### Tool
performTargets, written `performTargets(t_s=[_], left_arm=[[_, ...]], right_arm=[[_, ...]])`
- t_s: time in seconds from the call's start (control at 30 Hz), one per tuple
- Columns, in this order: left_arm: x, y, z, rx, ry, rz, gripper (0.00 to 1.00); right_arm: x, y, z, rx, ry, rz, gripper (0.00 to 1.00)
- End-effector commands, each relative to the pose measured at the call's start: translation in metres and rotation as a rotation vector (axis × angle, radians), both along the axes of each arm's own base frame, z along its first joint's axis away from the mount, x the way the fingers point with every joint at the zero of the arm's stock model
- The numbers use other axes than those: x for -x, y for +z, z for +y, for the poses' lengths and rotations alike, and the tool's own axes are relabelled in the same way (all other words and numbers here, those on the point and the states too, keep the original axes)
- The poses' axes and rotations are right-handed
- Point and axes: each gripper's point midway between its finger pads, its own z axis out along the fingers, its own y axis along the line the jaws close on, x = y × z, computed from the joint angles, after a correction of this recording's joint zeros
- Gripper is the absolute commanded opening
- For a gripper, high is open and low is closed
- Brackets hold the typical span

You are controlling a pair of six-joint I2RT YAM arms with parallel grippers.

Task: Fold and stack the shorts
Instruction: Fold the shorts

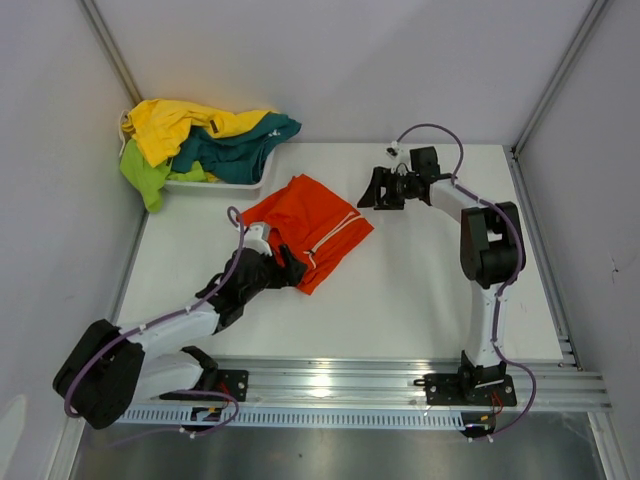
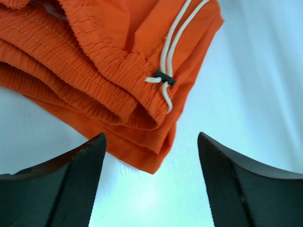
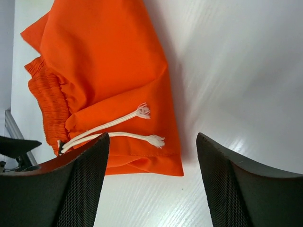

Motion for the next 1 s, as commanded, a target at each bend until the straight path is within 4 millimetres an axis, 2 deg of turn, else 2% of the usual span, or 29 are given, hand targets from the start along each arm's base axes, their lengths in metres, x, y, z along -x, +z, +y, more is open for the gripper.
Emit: performTargets(t_s=[0.0, 0.13, 0.17, 0.23, 0.3, 0.33, 0.4, 0.43, 0.53, 0.57, 0.63, 0.67, 0.7, 0.73, 0.77, 0.8, 0.83, 0.9, 0.93, 0.97], left_arm=[[0.002, 0.012, 0.002, 0.036, 0.001, 0.005, 0.86], [-0.010, 0.014, 0.012, 0.087, 0.038, 0.038, 0.94], [-0.019, 0.013, 0.021, 0.093, 0.074, 0.050, 0.94], [-0.029, 0.018, 0.025, 0.112, 0.095, 0.054, 0.94], [-0.039, 0.012, 0.039, 0.089, 0.158, 0.075, 0.95], [-0.049, 0.022, 0.039, 0.093, 0.173, 0.056, 0.95], [-0.054, 0.016, 0.047, 0.077, 0.208, 0.071, 0.95], [-0.062, 0.024, 0.048, 0.084, 0.224, 0.053, 0.95], [-0.075, 0.026, 0.055, 0.090, 0.256, 0.045, 0.95], [-0.077, 0.022, 0.057, 0.088, 0.265, 0.056, 0.95], [-0.081, 0.015, 0.055, 0.098, 0.255, 0.084, 0.95], [-0.082, 0.014, 0.058, 0.103, 0.260, 0.091, 0.95], [-0.083, 0.011, 0.059, 0.103, 0.263, 0.096, 0.95], [-0.085, 0.008, 0.060, 0.101, 0.266, 0.101, 0.95], [-0.086, 0.006, 0.061, 0.099, 0.269, 0.105, 0.95], [-0.087, 0.003, 0.062, 0.086, 0.265, 0.107, 0.95], [-0.091, 0.005, 0.061, 0.083, 0.263, 0.109, 0.95], [-0.094, 0.000, 0.059, 0.069, 0.255, 0.124, 0.95], [-0.094, -0.001, 0.059, 0.069, 0.251, 0.124, 0.95], [-0.094, -0.003, 0.059, 0.064, 0.250, 0.127, 0.95]], right_arm=[[0.009, -0.003, 0.013, -0.048, 0.077, 0.006, 0.76], [0.014, -0.015, 0.021, -0.080, 0.099, 0.038, 0.75], [0.017, -0.020, 0.026, -0.081, 0.105, 0.056, 0.74], [0.018, -0.026, 0.029, -0.068, 0.104, 0.069, 0.74], [0.020, -0.035, 0.032, -0.061, 0.104, 0.096, 0.73], [0.021, -0.036, 0.033, -0.066, 0.104, 0.103, 0.73], [0.025, -0.043, 0.035, -0.067, 0.102, 0.122, 0.71], [0.027, -0.044, 0.035, -0.068, 0.098, 0.128, 0.69], [0.037, -0.047, 0.036, -0.093, 0.092, 0.151, 0.53], [0.036, -0.046, 0.036, -0.097, 0.084, 0.136, 0.39], [0.051, -0.045, 0.030, -0.102, 0.035, 0.156, 0.26], [0.046, -0.038, 0.029, -0.120, 0.010, 0.099, 0.17], [0.052, -0.038, 0.027, -0.116, -0.014, 0.097, 0.13], [0.070, -0.037, 0.024, -0.118, -0.048, 0.121, 0.09], [0.068, -0.034, 0.020, -0.106, -0.091, 0.082, 0.00], [0.075, -0.033, 0.020, -0.102, -0.109, 0.073, 0.00], [0.096, -0.029, 0.023, -0.103, -0.109, 0.074, 0.00], [0.106, -0.027, 0.022, -0.066, -0.158, 0.033, 0.00], [0.128, -0.022, 0.029, -0.061, -0.141, 0.018, 0.00], [0.131, -0.023, 0.027, -0.024, -0.180, -0.002, 0.00]])
